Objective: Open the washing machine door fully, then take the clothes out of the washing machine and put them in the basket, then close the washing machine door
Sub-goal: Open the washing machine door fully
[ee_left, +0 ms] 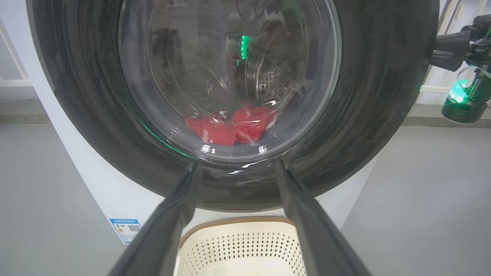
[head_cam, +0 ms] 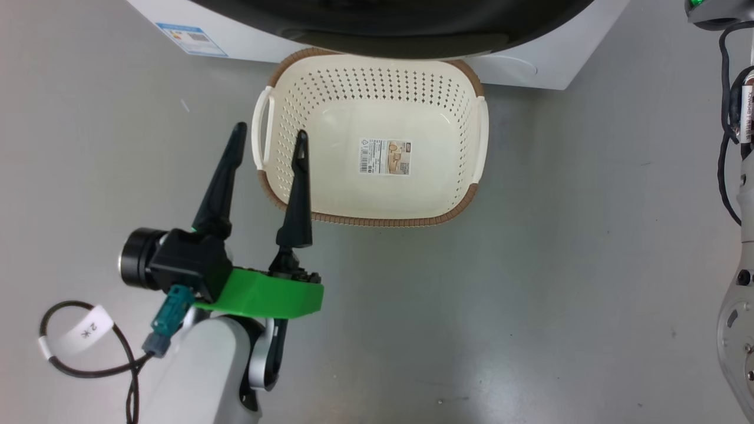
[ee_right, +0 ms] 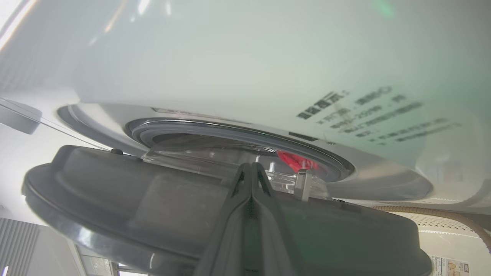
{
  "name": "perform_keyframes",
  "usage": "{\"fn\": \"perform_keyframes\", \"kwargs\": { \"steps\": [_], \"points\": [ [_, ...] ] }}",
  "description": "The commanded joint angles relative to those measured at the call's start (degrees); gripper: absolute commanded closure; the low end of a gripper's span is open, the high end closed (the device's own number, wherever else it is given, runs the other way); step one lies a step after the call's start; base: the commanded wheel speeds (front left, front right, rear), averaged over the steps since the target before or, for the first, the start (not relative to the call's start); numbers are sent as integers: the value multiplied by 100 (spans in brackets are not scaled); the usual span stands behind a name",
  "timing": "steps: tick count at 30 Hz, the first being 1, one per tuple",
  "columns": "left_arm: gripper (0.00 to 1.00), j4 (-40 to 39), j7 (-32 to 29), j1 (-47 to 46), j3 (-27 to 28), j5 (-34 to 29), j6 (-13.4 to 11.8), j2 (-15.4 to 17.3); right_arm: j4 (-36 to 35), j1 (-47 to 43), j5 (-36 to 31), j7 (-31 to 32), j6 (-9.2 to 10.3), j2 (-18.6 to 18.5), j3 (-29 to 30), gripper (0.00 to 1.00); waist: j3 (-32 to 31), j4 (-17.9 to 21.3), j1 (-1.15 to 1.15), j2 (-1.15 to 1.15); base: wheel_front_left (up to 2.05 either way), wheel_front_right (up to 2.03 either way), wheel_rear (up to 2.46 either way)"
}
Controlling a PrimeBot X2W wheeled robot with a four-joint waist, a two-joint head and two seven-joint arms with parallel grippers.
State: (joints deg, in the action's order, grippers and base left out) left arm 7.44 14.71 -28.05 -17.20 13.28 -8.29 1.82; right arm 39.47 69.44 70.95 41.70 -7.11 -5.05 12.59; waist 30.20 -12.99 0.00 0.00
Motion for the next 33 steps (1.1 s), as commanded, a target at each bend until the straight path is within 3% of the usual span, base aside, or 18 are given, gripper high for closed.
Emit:
{"fn": "perform_keyframes", "kwargs": {
  "steps": [1, 33],
  "points": [
    [0, -182, 29, 155, 242, -35, 4, 111, -128, -92, 7, 83, -37, 215, -159, 100, -13, 0, 0, 0, 0, 0, 0],
    [0, -170, 29, 565, 484, -115, 80, 120, -836, -1387, 956, -11, -37, 217, -1169, 100, -736, 122, 0, 0, 0, 0, 0]
  ]
}}
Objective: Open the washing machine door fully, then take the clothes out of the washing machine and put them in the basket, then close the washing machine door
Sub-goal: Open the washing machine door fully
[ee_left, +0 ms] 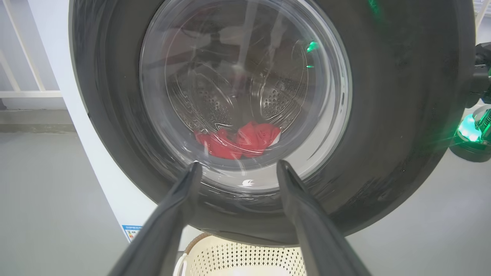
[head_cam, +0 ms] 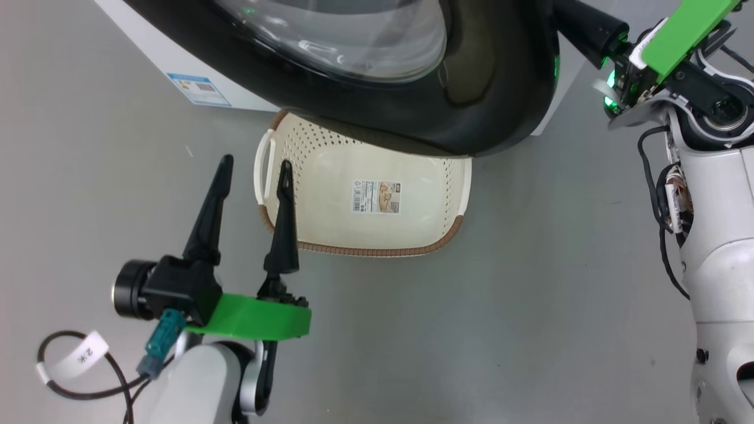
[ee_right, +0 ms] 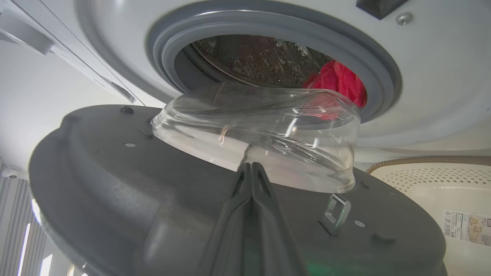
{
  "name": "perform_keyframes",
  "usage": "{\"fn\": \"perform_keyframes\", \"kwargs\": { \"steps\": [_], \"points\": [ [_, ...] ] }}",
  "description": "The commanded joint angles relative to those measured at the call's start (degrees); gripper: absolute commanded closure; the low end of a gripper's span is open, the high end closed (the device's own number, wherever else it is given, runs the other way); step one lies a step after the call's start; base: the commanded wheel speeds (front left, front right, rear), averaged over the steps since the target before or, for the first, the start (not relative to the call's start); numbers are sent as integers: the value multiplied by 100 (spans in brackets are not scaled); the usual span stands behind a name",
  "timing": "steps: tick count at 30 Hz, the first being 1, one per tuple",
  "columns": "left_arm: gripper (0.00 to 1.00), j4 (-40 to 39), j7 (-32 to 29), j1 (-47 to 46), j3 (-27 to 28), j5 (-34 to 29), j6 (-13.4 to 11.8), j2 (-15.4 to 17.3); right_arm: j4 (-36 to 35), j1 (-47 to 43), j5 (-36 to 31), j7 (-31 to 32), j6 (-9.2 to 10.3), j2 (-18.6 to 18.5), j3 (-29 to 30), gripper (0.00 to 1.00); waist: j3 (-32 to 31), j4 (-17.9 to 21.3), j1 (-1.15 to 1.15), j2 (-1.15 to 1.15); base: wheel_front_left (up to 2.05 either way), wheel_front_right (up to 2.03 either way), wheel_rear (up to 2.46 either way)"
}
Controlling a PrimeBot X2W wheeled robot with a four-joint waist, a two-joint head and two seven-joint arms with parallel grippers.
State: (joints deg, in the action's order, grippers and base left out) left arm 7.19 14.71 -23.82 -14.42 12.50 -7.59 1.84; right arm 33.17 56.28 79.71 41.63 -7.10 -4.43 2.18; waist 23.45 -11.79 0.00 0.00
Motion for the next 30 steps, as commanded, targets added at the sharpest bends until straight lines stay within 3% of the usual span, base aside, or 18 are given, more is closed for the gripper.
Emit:
{"fn": "perform_keyframes", "kwargs": {
  "steps": [1, 30],
  "points": [
    [0, -146, 29, 166, 214, -37, 11, 122, -218, -114, 93, -14, -39, 155, -147, 100, -94, -5, 0, 0, 0, 0, 0],
    [0, -194, -25, 737, 176, 49, -108, 216, -1345, -2038, 404, 182, -39, 155, -363, 100, -1047, -507, 0, 0, 0, 0, 0]
  ]
}}
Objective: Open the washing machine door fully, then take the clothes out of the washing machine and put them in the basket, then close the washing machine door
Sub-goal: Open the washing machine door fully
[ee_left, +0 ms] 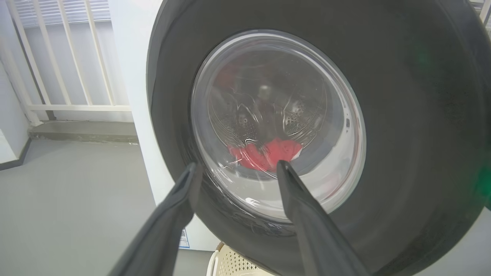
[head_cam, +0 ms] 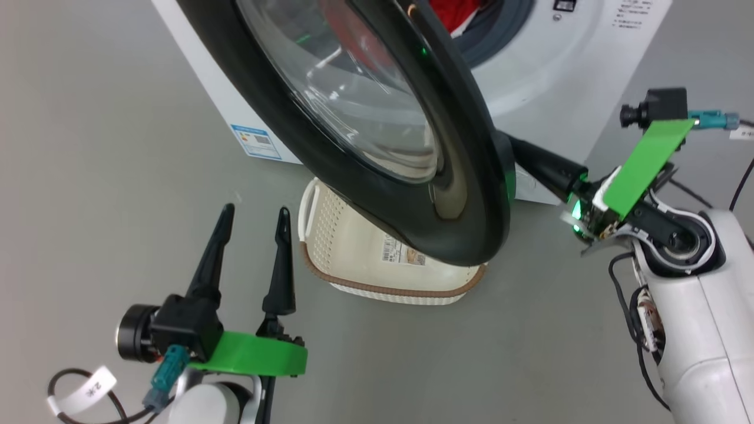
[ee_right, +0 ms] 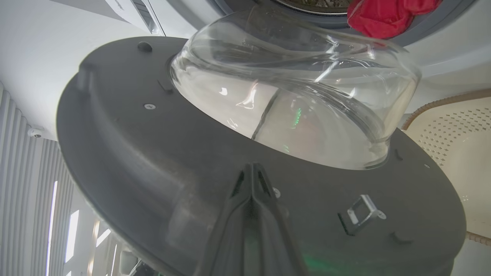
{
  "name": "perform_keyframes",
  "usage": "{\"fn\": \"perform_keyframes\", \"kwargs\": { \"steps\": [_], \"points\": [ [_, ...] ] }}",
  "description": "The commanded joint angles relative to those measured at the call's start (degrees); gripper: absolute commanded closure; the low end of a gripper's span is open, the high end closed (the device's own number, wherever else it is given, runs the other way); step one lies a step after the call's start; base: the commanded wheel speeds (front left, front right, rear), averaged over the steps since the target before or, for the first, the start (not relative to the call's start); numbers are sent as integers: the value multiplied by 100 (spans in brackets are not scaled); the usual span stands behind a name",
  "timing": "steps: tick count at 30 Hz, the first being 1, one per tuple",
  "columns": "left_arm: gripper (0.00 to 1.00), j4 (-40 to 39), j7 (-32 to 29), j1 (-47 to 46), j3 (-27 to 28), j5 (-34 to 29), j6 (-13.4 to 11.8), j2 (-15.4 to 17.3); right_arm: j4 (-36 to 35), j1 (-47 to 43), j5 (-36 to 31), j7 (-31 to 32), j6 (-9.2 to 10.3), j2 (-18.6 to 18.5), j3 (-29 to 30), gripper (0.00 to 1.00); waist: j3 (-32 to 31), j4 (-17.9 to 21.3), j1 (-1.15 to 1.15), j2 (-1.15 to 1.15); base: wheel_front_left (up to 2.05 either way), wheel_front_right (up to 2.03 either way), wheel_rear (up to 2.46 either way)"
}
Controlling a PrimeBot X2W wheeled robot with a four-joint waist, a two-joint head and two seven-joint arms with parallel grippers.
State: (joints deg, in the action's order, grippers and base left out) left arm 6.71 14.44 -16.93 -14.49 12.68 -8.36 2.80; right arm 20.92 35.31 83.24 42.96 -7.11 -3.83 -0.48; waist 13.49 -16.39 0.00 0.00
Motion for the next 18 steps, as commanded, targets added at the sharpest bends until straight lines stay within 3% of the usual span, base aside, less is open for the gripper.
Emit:
{"fn": "perform_keyframes", "kwargs": {
  "steps": [1, 18],
  "points": [
    [0, -157, 2, 80, 178, 38, -43, 127, -226, -84, 85, 73, -37, 95, -104, 100, -93, -115, 0, 0, 0, 0, 0],
    [0, -180, -25, 273, 125, 97, -95, 216, -688, -785, 347, 100, -37, 95, -469, 100, -424, -621, 0, 0, 0, 0, 0]
  ]
}}
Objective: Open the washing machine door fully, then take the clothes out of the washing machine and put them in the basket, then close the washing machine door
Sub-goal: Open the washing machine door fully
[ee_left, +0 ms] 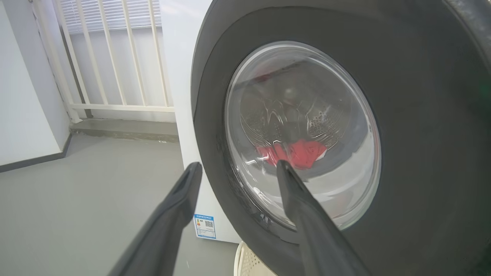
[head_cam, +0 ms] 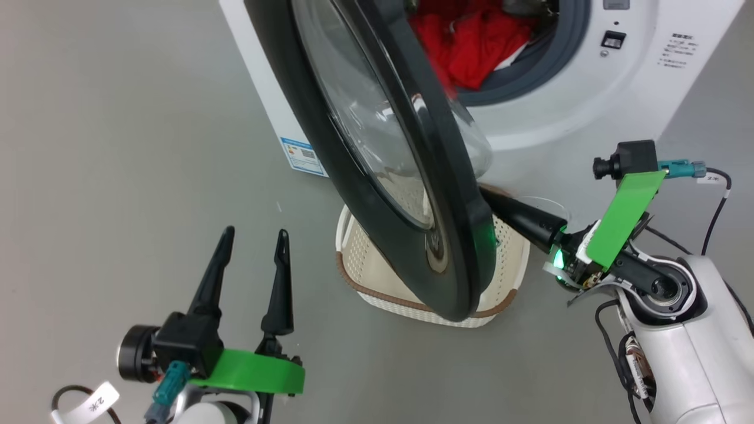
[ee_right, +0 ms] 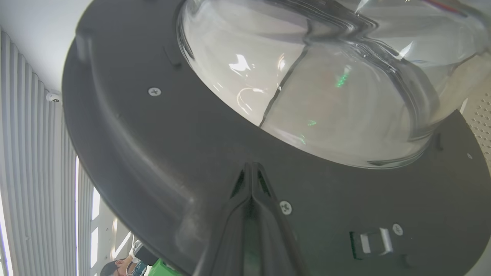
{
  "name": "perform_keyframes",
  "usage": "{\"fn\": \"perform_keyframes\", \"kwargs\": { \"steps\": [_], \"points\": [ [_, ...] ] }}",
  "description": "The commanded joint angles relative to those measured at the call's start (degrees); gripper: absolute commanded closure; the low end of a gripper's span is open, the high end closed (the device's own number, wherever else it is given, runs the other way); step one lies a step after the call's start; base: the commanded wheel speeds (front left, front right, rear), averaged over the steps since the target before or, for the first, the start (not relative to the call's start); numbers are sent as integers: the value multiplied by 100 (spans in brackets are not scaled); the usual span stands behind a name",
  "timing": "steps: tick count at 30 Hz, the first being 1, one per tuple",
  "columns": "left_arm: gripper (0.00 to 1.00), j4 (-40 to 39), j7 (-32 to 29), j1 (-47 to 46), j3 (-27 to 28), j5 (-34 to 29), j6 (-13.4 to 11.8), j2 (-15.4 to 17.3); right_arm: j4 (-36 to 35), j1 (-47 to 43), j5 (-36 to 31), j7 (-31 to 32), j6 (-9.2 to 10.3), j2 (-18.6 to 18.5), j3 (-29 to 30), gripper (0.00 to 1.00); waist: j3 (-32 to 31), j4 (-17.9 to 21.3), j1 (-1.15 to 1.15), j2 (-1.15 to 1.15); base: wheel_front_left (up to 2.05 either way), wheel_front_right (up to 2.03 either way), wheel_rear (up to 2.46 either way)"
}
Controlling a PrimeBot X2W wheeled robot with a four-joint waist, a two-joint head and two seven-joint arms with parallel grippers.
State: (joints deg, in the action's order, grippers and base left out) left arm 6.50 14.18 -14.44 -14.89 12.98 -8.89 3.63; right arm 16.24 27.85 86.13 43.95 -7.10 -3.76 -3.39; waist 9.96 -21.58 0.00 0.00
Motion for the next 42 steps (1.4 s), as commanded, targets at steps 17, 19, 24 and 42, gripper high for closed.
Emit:
{"fn": "perform_keyframes", "kwargs": {
  "steps": [17, 19, 24, 42],
  "points": [
    [0, -159, -10, 132, 57, 123, -82, 151, -301, -294, 219, -1, -39, 88, -622, 100, -229, -562, 0, 0, 0, 0, 0],
    [0, -166, -17, 150, 50, 127, -88, 163, -316, -332, 263, 5, -39, 88, -677, 100, -260, -605, 0, 0, 0, 0, 0],
    [0, -173, -33, 186, 36, 148, -101, 187, -352, -393, 321, -20, -39, 88, -827, 100, -315, -693, 0, 0, 0, 0, 0],
    [0, -321, -48, 291, -2, 218, -202, 220, -228, -348, 466, -89, -39, 89, -1168, 100, -344, -975, 0, 0, 0, 0, 0]
  ]
}}
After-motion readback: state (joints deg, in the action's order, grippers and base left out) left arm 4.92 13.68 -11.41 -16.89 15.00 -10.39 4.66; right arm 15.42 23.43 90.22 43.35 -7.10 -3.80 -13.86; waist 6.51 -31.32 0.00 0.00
